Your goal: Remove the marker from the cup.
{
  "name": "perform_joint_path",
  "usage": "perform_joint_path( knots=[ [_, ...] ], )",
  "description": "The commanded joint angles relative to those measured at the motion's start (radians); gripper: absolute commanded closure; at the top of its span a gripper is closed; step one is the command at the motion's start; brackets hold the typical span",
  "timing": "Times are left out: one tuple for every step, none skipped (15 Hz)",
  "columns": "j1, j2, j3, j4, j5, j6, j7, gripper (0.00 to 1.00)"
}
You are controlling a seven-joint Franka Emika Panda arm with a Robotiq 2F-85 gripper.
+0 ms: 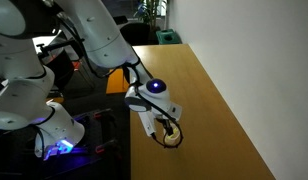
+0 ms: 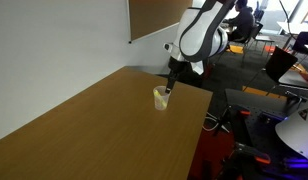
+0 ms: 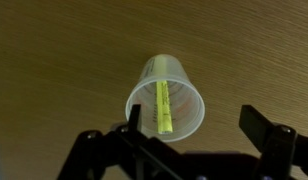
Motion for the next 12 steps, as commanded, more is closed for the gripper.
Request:
perform_joint_path(
  knots=[
    [-0.061,0.015,0.034,0.014,0.015,0.025,-0.047,0.01],
    [-0.070,0.022,0.033,0.020,0.008,0.025,-0.049,0.03],
    [-0.078,0.026,0.033,0.025,0.003,0.022,-0.056,0.02],
    [-0.084,0.028,0.030,0.030,-0.003,0.017,-0.069,0.05],
    [-0.085,0.033,0.026,0.037,-0.012,0.015,-0.077,0.06],
    [-0.085,0.037,0.022,0.042,-0.018,0.016,-0.085,0.07],
    [-0.083,0.042,0.016,0.051,-0.031,0.012,-0.093,0.11],
    [-0.082,0.048,0.014,0.061,-0.039,0.009,-0.100,0.12],
    [-0.079,0.055,0.013,0.071,-0.046,0.007,-0.104,0.16],
    [-0.081,0.061,0.016,0.081,-0.049,0.002,-0.110,0.19],
    [-0.078,0.070,0.014,0.093,-0.054,0.000,-0.107,0.20],
    [-0.071,0.080,0.009,0.104,-0.059,0.002,-0.100,0.24]
  ],
)
